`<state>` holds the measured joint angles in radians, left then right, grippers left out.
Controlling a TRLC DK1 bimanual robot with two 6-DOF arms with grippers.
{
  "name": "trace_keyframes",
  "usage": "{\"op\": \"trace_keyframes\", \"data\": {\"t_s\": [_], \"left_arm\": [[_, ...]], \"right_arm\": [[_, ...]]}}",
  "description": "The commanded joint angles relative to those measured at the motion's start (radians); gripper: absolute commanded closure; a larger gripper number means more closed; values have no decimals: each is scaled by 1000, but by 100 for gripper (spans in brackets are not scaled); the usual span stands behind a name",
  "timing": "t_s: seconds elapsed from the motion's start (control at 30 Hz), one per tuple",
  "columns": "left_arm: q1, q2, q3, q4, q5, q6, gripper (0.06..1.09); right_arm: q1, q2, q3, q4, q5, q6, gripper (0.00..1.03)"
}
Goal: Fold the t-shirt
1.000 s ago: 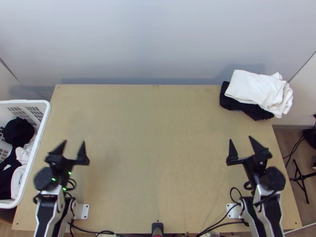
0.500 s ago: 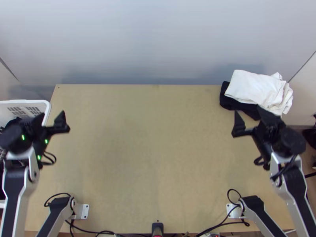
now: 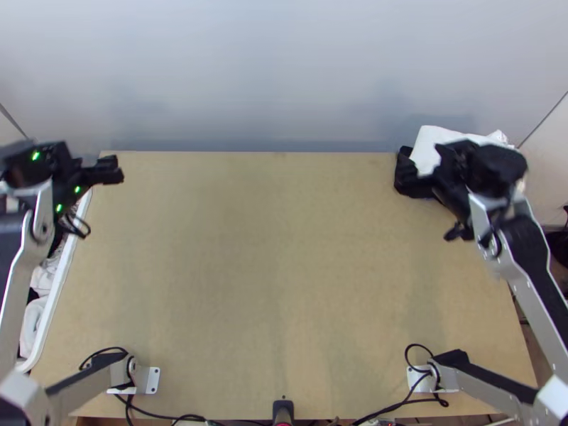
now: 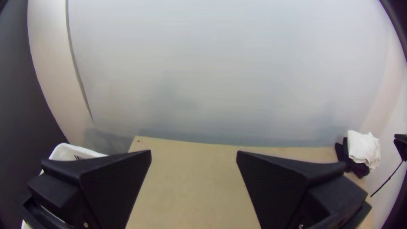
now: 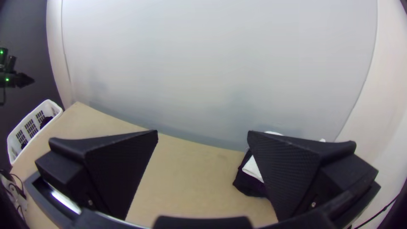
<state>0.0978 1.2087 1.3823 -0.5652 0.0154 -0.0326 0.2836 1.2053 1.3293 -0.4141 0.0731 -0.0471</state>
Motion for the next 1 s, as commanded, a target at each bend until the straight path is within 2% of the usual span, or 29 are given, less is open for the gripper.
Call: {"op": "trace_keyframes", "data": {"t_s": [0.0, 0.07, 0.23, 0.57, 0.77, 0.97], "left_arm": [[-70, 183, 195, -119, -134, 2, 11], [-90, 195, 193, -130, -192, 2, 11], [-41, 226, 187, -170, -195, -13, 10], [295, 361, 208, -147, -195, 66, 10], [450, 465, 221, -45, -193, 132, 10], [556, 626, 322, -36, -195, 161, 10]], "right_arm": [[100, 181, 219, -121, 5, 16, 5], [117, 217, 238, -123, 4, 18, 5], [180, 315, 284, -132, 5, 16, 5], [333, 427, 398, -166, 10, 27, 4], [371, 445, 418, -166, 8, 24, 4], [414, 453, 415, -169, 8, 30, 5]]}}
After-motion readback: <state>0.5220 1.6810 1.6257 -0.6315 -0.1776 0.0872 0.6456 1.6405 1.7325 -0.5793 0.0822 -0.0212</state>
